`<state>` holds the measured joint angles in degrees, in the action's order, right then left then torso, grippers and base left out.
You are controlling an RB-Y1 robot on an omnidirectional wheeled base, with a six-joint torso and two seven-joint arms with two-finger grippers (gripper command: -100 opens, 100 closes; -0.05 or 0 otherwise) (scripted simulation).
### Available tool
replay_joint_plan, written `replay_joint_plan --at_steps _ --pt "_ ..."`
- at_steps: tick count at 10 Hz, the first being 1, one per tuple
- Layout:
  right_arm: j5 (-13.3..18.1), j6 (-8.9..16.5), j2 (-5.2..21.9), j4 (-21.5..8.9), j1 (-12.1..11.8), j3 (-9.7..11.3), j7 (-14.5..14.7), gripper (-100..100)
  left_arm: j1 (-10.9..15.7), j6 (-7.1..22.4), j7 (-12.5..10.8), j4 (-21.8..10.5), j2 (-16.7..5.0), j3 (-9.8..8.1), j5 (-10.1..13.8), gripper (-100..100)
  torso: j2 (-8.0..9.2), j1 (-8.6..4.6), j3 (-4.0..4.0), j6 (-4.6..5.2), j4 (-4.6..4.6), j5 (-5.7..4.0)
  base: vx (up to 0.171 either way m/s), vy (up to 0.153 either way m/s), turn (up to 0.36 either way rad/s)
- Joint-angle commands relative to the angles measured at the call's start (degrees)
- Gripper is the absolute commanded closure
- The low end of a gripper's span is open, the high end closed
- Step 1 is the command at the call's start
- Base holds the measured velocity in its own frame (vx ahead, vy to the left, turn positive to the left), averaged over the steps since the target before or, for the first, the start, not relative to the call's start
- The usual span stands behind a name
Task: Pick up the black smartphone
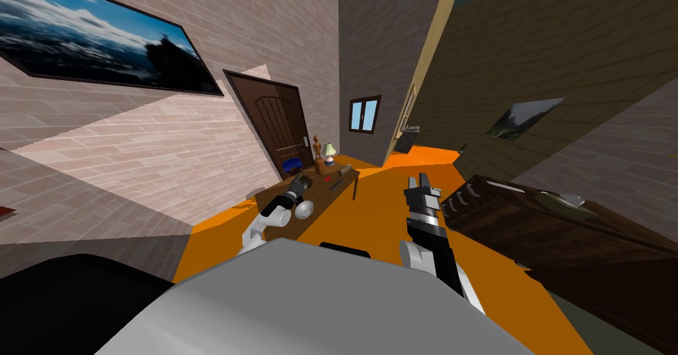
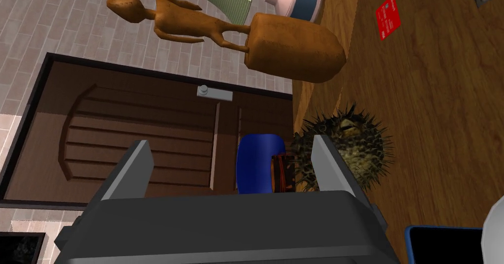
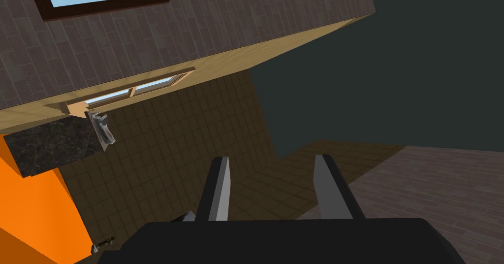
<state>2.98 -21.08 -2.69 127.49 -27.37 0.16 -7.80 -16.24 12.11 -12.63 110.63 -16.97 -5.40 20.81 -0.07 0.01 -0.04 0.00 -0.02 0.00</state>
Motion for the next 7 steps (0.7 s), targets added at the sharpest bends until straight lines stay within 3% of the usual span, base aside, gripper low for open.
replay_joint_plan --at_steps 1,2,3,4,6,7 --pt "0.0 0.0 0.0 0.0 0.0 0.0 0.0 0 0.32 2.08 -0.86 -1.14 -0.68 -0.22 0.83 -100 0.0 0.0 0.0 0.0 0.0 0.0 0.013 0.004 -0.028" --pt "0.0 0.0 0.0 0.0 0.0 0.0 0.0 0 1.34 4.51 -2.32 -2.97 -1.61 -0.84 2.22 -100 0.02 0.0 0.01 -0.02 0.0 0.0 0.017 0.002 -0.047" --pt "0.0 0.0 0.0 0.0 0.0 0.0 0.0 0 1.34 5.34 -2.32 -2.97 -1.61 -0.84 2.22 -100 -0.01 0.01 -0.01 0.0 0.0 0.01 0.015 0.001 -0.034" --pt "0.0 0.0 0.0 0.0 0.0 0.0 0.0 0 2.37 6.81 -3.8 -4.87 -2.51 -1.46 3.62 -100 0.01 0.0 0.0 -0.02 0.0 0.0 0.015 0.004 -0.057" --pt "0.0 0.0 0.0 0.0 0.0 0.0 0.0 0 2.37 8.64 -3.8 -4.87 -2.51 -1.46 3.62 -100 0.01 0.01 0.01 -0.02 0.0 0.0 0.011 0.004 -0.011" --pt "0.0 0.0 0.0 0.0 0.0 0.0 0.0 0 3.43 10.83 -5.3 -6.84 -3.38 -2.1 5.04 -100 0.04 -0.01 0.02 -0.02 0.01 0.0 0.011 0.0 -0.044"
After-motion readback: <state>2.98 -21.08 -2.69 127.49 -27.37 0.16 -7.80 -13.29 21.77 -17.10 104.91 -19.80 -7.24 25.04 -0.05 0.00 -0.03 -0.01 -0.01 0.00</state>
